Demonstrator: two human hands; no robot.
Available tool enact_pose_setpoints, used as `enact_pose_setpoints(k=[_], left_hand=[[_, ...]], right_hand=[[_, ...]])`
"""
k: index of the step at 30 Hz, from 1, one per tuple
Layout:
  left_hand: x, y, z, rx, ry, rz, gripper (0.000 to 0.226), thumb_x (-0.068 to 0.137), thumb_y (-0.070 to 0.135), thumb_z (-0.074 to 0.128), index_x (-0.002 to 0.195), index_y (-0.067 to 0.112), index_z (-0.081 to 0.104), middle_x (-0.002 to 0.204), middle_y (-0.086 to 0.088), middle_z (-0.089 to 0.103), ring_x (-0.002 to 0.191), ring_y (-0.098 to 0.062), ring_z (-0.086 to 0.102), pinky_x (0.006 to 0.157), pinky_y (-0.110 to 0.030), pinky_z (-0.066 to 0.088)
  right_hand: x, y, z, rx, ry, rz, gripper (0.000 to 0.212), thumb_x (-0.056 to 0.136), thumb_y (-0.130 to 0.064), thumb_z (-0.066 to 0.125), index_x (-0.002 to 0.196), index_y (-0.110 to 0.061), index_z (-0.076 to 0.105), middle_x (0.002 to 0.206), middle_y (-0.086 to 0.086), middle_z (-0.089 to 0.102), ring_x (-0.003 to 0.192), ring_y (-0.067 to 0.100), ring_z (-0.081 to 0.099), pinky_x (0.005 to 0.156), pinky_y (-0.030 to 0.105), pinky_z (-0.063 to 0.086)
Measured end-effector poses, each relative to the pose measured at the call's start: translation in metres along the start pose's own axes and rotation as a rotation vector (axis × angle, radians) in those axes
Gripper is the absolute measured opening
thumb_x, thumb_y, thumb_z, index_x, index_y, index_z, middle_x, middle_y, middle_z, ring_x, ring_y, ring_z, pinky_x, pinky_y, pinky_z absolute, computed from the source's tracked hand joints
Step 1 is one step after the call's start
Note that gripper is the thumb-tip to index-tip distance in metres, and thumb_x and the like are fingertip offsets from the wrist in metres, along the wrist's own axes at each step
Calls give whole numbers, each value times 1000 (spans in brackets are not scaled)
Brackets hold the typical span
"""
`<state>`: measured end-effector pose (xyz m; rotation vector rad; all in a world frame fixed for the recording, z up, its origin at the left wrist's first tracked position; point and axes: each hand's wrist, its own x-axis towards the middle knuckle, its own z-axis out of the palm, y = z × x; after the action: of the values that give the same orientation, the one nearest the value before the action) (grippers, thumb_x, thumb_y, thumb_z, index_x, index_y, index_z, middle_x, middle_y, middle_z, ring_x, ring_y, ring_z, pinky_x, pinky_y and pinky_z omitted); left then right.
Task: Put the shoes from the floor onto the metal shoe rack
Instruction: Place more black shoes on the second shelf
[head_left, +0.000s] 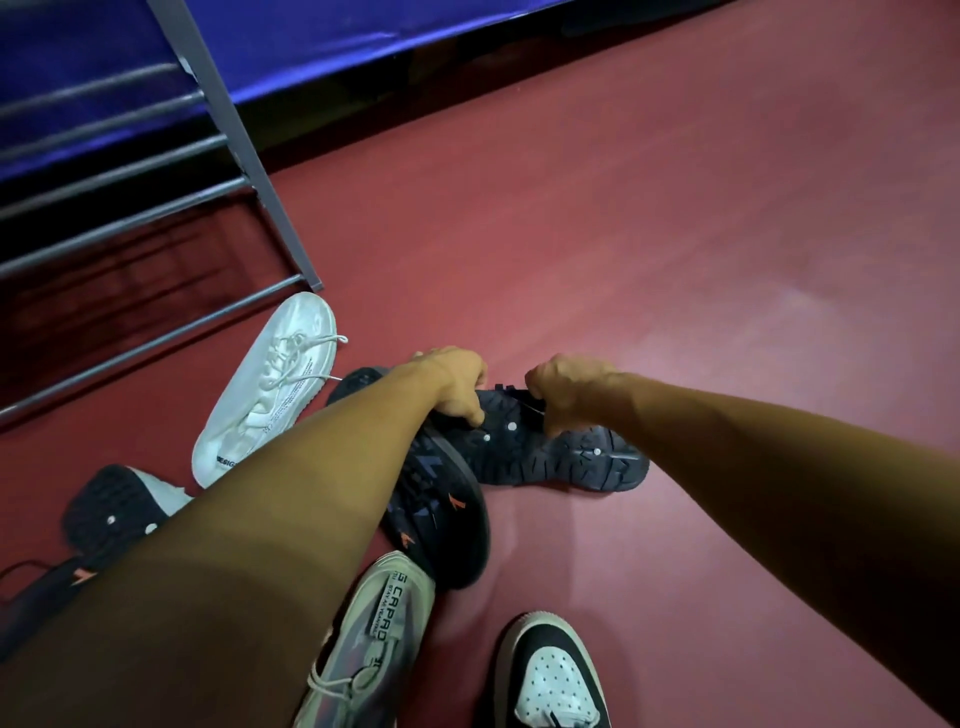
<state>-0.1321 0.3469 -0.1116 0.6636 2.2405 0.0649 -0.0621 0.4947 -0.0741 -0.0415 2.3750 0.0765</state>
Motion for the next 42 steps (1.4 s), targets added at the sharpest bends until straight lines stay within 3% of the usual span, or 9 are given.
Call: enact_pose_setpoints(k=[5, 10, 15, 21, 26, 30, 35, 39, 42], left_hand=[[-25, -8, -10, 21, 67, 26, 33, 72, 37, 81, 91, 28, 56, 108, 3, 64, 97, -25, 60, 79, -35, 40], [-68, -22, -34, 104, 299, 36, 27, 68, 28, 78, 88, 22, 61, 91, 3, 66, 80, -24, 57, 59, -28, 30], [-127, -58, -57, 126, 372, -34, 27, 67, 31, 78, 84, 25, 58, 72, 8, 56, 82, -25, 59, 60, -28, 35], [-212, -107, -80, 72, 417, -139, 25, 66, 27, 79, 82, 27, 60, 81, 9, 61, 82, -20, 59, 62, -29, 34], [-273, -144, -89, 85, 666, -197, 19, 69, 20, 71, 80, 26, 57, 83, 7, 56, 89, -25, 53, 69, -31, 35], [-309, -174, -84, -51, 844, -153, 24, 71, 26, 72, 93, 31, 65, 96, 0, 51, 96, -29, 54, 86, -35, 48], [-352, -191, -81, -369, 957, -213, 29, 72, 21, 77, 98, 20, 65, 99, -3, 59, 90, -25, 62, 84, -34, 52], [-369, -192, -83, -540, 885, -299, 26, 81, 20, 64, 105, 12, 56, 93, -6, 65, 85, -26, 59, 69, -31, 43], [-380, -194, -96, -737, 893, -353, 18, 86, 24, 56, 90, 6, 56, 85, -18, 66, 74, -31, 63, 52, -29, 35]], right_hand=[[-6, -15, -27, 3, -10, -39, 56, 78, -39, 81, 126, -16, 62, 121, 4, 65, 106, 23, 60, 75, 30, 48], [-14, -51, -45, -119, 18, -113, 38, 81, -40, 75, 111, -19, 69, 105, 2, 69, 89, 23, 58, 71, 32, 52], [-35, -99, -82, -169, 112, -181, 36, 84, -39, 68, 116, -23, 65, 102, 0, 61, 89, 24, 55, 66, 30, 46], [-69, -169, -130, -193, 144, -309, 35, 84, -42, 69, 107, -16, 70, 100, 2, 64, 90, 25, 57, 78, 33, 53], [-97, -219, -166, -79, 203, -392, 26, 81, -47, 69, 75, -24, 60, 91, 4, 68, 84, 22, 61, 65, 29, 49], [-119, -252, -185, 21, 311, -427, 30, 83, -44, 69, 68, -23, 55, 73, -2, 53, 76, 20, 53, 57, 28, 39], [-137, -283, -193, 65, 413, -440, 28, 84, -43, 69, 71, -21, 57, 72, -3, 52, 76, 19, 53, 59, 28, 39], [-147, -304, -197, 91, 462, -427, 32, 82, -41, 71, 67, -20, 53, 71, -2, 53, 74, 20, 54, 63, 30, 42], [-154, -319, -202, 65, 549, -430, 36, 79, -41, 72, 63, -21, 47, 69, -2, 53, 73, 23, 53, 62, 32, 42]])
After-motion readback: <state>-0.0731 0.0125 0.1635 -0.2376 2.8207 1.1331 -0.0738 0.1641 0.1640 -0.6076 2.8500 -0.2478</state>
